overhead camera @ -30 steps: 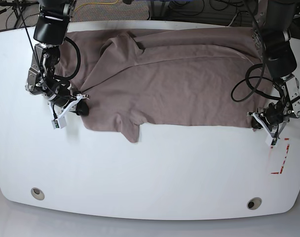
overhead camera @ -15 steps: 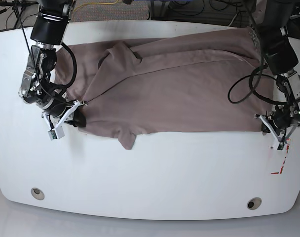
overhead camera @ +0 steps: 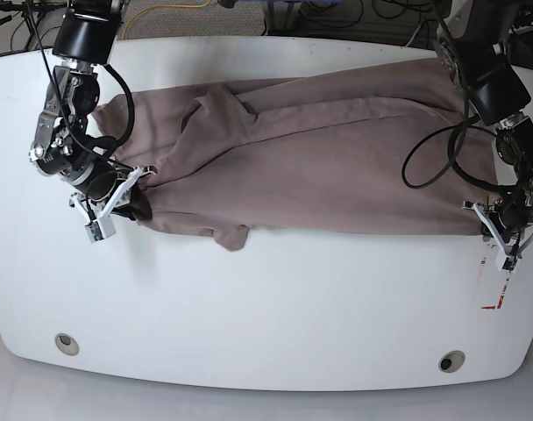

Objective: Fold the T-shirt properly
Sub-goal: 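Fold the hem up over the shirt toward the shoulders with both grippers, then lay the folded shirt down and release with both grippers, then grasp the folded shirt end with the right gripper and tuck it inward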

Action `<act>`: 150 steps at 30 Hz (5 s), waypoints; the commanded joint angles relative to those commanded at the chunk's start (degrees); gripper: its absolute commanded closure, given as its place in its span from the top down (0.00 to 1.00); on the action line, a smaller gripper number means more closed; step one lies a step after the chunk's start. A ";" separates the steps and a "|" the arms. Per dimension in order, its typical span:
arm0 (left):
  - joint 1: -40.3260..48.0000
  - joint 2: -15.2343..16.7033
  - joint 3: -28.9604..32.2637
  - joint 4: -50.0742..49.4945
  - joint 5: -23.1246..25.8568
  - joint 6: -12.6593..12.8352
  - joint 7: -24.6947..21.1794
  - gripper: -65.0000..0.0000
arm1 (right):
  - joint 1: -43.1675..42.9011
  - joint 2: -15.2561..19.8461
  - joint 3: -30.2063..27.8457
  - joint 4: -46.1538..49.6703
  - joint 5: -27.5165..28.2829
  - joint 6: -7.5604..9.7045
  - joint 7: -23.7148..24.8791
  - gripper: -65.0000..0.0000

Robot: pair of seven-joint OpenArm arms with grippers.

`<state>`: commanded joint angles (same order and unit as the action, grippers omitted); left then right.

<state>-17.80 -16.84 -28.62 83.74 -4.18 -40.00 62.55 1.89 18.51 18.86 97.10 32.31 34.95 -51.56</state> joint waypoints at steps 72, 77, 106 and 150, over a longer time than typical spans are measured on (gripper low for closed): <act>33.05 0.09 -1.14 26.73 0.44 0.00 5.36 0.58 | -18.81 -6.42 -0.35 15.65 -0.35 0.09 -3.69 0.72; 35.16 0.09 -1.14 24.18 0.09 0.00 4.84 0.46 | -21.45 -6.42 -0.53 14.51 -0.35 0.18 -2.73 0.37; 24.88 2.64 4.75 5.45 0.53 0.00 -1.41 0.16 | -13.54 1.41 -0.62 -9.76 -0.44 0.44 8.79 0.16; 21.27 2.64 4.48 22.77 0.00 0.00 4.13 0.57 | 7.21 -0.44 -9.41 -25.67 -10.46 0.44 11.52 0.85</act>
<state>3.47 -14.20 -24.13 106.51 -4.18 -40.00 66.68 9.10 18.07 9.45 71.43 21.85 35.38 -40.04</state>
